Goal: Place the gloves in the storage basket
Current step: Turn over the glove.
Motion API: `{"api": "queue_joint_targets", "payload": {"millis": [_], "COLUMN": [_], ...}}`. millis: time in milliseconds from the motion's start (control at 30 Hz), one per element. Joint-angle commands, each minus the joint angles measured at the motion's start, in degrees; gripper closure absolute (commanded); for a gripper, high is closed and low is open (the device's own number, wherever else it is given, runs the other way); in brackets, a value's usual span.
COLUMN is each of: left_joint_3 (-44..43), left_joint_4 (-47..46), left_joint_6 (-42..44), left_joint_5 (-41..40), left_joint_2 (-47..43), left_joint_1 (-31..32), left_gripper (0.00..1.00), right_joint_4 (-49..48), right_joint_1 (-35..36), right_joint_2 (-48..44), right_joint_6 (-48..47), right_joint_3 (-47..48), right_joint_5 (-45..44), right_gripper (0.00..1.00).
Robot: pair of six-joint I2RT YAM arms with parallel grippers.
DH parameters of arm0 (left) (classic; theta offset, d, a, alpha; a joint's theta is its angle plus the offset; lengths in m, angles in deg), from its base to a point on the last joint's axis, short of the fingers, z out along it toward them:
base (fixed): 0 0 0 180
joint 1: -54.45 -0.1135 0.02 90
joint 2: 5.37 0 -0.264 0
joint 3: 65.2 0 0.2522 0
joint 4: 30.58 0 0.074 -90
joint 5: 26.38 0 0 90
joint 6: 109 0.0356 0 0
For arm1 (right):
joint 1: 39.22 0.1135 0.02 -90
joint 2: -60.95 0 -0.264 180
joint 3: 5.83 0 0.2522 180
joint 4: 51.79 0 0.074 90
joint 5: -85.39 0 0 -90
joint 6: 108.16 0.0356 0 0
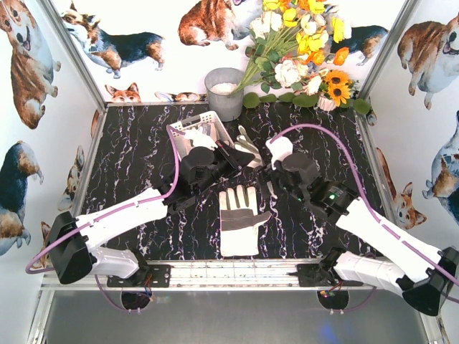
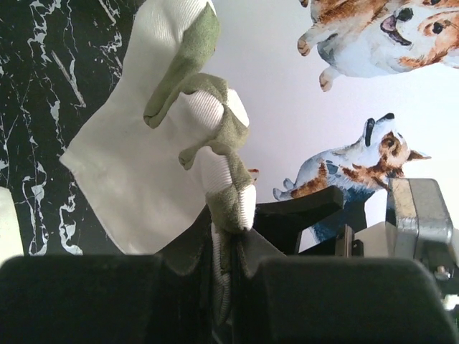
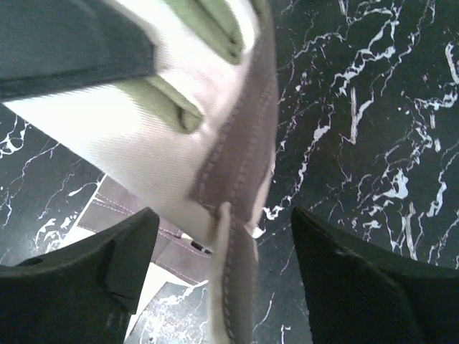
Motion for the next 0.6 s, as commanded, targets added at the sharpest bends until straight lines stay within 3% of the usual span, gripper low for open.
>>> {"api": "queue_joint_targets", "payload": {"millis": [0,67,167,267,300,400,567], "left_joint_3": [-1.9,-1.9,-2.3,-2.9,-3.2,-5.0,-12.6], "left_joint_4": [-1.5,-1.5,-1.3,-0.3,0.2,2.9,15.2], "left_joint_6": [-0.1,0.0,0.9,3.7,5.2,9.3,18.3], "left_joint_5": [0.8,0.8,1.2,1.6,1.5,2.9,12.1], "left_joint_2": [-0.3,-0.5,-0.6,-1.1,-1.6,-2.9,-3.1], "left_joint_1": [0.1,0.1,0.1,0.0,-0.1,-1.2,-6.1], "left_gripper": [1.00,1.00,1.00,1.00,0.93,0.54,0.28], "right_joint_4": [-7.6,-9.0,-9.2,-9.4,-9.6,-9.7,-2.8], "right_joint_1": [3.7,4.5,4.6,4.6,4.6,4.4,-2.2], "right_joint_2": [0.6,0.7,0.6,-0.2,-0.7,-2.1,-1.4], "right_joint_6": [0.6,1.8,4.0,6.2,6.7,8.3,12.0], "right_joint_3": [-0.9,-1.9,-2.3,-2.6,-2.9,-4.4,-3.4], "right_joint_5": [-4.8,-6.0,-7.4,-9.2,-9.2,-9.9,-0.8], "right_gripper": [0.29,0.49,0.96,1.00,1.00,1.00,1.00]}}
